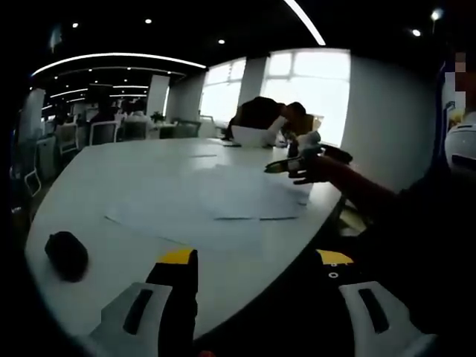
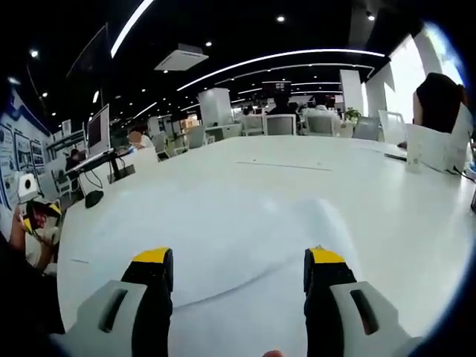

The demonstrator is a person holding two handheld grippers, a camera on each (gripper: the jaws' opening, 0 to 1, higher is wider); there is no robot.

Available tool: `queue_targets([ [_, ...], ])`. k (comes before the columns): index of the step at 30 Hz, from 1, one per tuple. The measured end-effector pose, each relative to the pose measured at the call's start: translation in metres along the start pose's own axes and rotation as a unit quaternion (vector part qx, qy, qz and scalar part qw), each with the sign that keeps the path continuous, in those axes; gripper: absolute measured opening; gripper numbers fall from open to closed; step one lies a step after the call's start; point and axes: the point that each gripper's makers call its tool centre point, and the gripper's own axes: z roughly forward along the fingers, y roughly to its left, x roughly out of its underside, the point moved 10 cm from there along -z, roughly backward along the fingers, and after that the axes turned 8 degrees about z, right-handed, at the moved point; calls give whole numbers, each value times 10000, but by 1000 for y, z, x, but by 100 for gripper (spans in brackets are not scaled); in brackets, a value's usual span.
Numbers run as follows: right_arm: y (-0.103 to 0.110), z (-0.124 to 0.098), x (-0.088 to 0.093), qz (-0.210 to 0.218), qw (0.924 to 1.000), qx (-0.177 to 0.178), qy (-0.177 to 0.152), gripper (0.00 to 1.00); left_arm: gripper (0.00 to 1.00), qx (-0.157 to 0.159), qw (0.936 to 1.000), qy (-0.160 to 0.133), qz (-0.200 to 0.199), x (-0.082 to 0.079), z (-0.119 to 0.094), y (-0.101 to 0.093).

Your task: Organize the stack of printing papers by aligning and flattening the scattered papers on the table

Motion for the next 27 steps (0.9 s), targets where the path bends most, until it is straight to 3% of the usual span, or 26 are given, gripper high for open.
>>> queue_targets([
  [27, -2, 10, 1, -15, 9999, 26, 122, 67, 65, 12, 10000, -6, 15, -2, 1, 0],
])
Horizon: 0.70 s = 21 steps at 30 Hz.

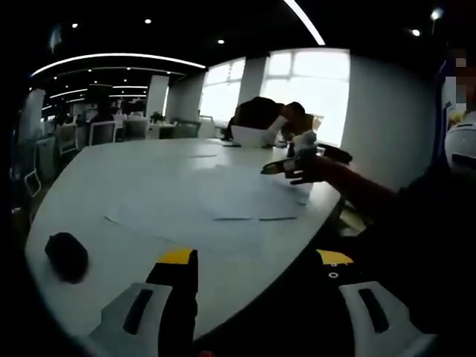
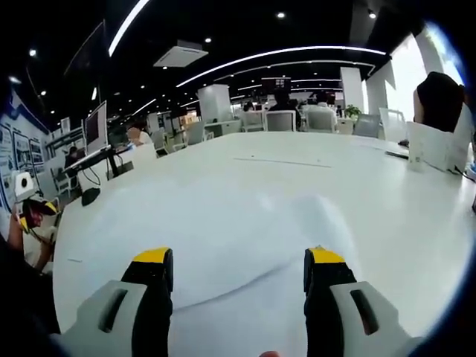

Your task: Organize the stack of printing papers by aligning and flattening the scattered papers on the table

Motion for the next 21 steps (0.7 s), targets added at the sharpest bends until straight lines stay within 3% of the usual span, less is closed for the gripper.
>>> queue_targets([
  [21, -11, 9, 2, 108, 9999, 44, 14, 67, 65, -5, 10000, 6, 2, 0, -1, 0],
])
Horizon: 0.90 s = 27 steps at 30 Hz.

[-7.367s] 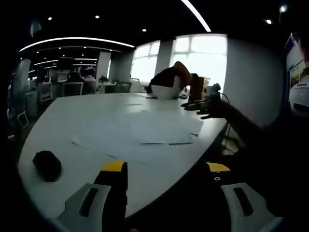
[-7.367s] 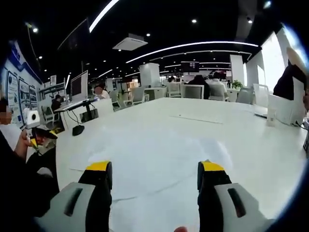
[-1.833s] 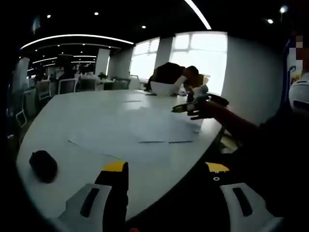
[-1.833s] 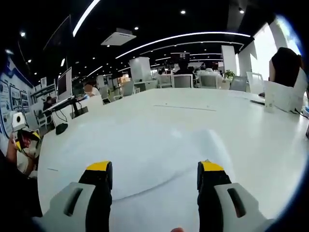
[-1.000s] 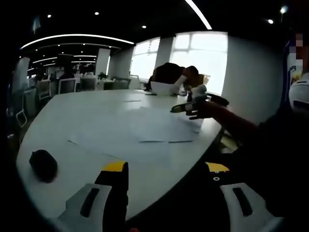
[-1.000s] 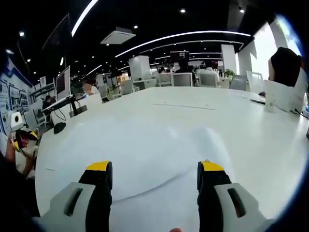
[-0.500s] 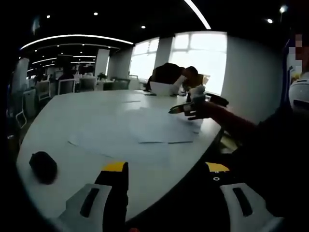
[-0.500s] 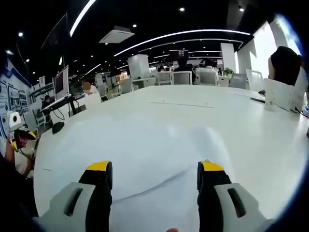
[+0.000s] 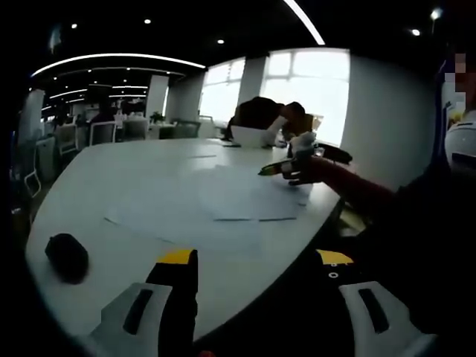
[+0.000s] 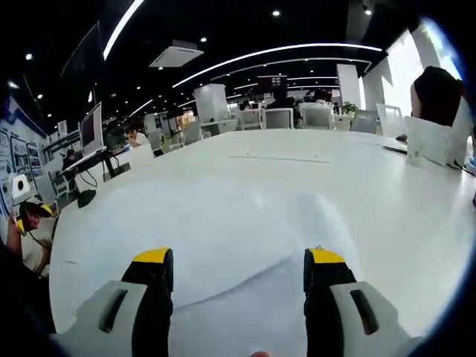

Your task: Organize the stack of printing papers by aligning and flattening the scattered papers on the table

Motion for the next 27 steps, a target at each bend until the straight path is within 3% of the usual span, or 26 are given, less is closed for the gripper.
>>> queue_targets([
  [27, -4, 12, 0, -187, 9998, 42, 36, 67, 65, -8, 10000, 14, -34, 3, 0, 1],
])
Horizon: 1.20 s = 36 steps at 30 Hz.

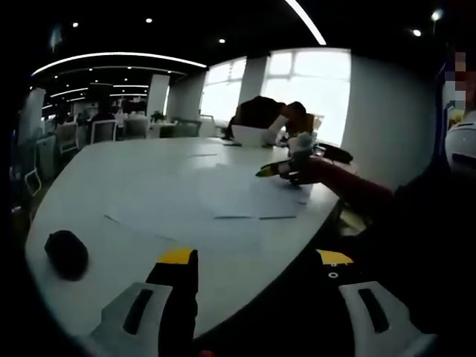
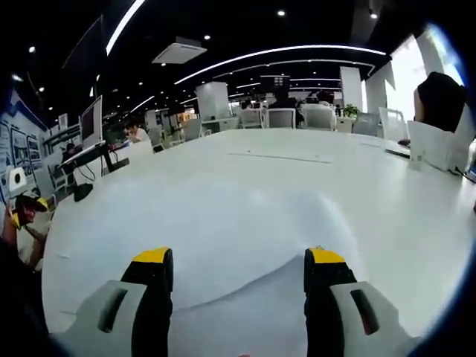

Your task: Organize the stack of printing papers by aligning and flattening the scattered papers on the table

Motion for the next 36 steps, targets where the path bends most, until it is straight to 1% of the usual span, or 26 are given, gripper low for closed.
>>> queue_targets([
  [8, -1, 1, 1, -42, 10000, 27, 11, 67, 65, 9, 10000, 10, 9, 0, 0, -1],
  [19, 2, 5, 1, -97, 9999, 82, -68, 65, 65, 4, 10000, 14, 3, 0, 0, -1],
  [28, 2, 6, 0, -290, 9993, 177, -142, 52, 65, 5, 10000, 14, -4, 1, 0, 0],
  [36, 6, 6, 2, -366, 9991, 177, -134, 47, 65, -2, 10000, 20, -6, 1, 0, 0],
])
